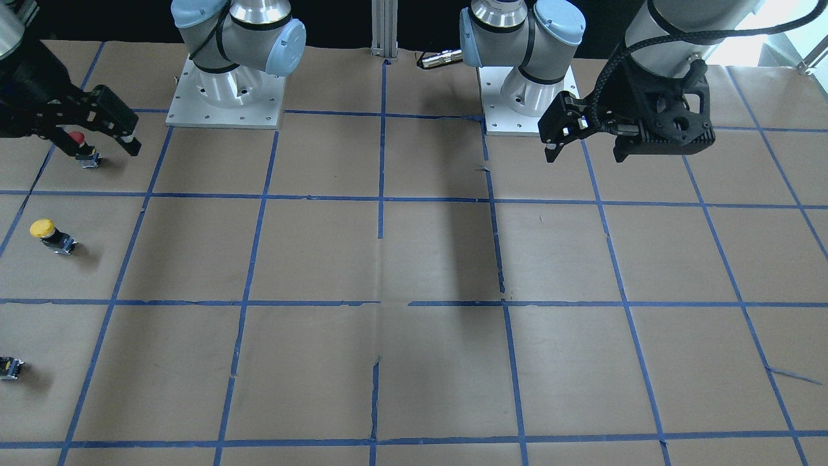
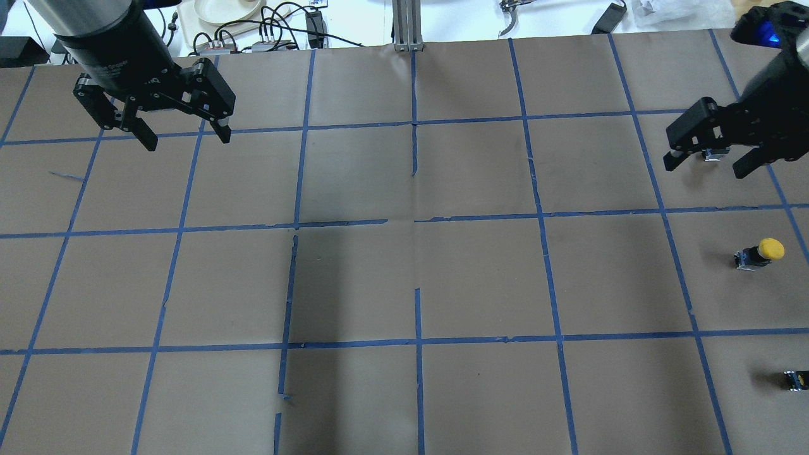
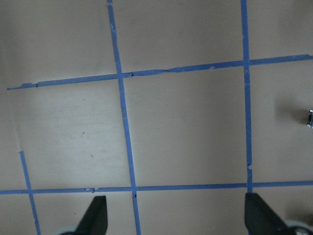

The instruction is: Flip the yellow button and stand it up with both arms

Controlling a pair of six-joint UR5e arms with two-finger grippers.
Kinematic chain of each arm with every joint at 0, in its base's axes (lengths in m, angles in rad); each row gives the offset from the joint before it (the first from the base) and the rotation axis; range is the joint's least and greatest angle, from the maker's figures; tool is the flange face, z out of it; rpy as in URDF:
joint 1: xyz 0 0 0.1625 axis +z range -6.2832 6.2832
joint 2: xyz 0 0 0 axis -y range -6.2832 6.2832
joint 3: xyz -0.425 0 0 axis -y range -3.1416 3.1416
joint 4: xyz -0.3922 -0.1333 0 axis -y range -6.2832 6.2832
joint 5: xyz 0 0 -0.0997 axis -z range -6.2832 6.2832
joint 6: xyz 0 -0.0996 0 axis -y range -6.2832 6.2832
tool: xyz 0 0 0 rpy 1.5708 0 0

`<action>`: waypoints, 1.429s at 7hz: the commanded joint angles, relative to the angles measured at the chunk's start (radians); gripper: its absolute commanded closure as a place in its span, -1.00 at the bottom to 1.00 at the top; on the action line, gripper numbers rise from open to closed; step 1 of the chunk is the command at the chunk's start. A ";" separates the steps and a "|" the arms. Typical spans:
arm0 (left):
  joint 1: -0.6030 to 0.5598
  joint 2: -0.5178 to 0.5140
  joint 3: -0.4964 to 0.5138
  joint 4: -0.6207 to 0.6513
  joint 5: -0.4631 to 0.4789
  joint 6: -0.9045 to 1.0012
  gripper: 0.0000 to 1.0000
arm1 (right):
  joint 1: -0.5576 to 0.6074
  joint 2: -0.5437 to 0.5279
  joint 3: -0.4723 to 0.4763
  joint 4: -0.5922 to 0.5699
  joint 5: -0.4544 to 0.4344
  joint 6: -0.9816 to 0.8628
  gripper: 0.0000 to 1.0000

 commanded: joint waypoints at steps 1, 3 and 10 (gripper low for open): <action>-0.015 0.007 -0.010 0.000 0.023 0.036 -0.99 | 0.210 -0.052 -0.022 0.037 -0.076 0.148 -1.00; -0.004 0.006 -0.015 0.087 0.048 0.053 -0.99 | 0.251 -0.055 0.007 0.093 -0.076 0.213 -1.00; 0.007 0.020 -0.044 0.119 0.034 0.025 -0.99 | 0.250 -0.061 0.038 0.082 -0.072 0.216 -1.00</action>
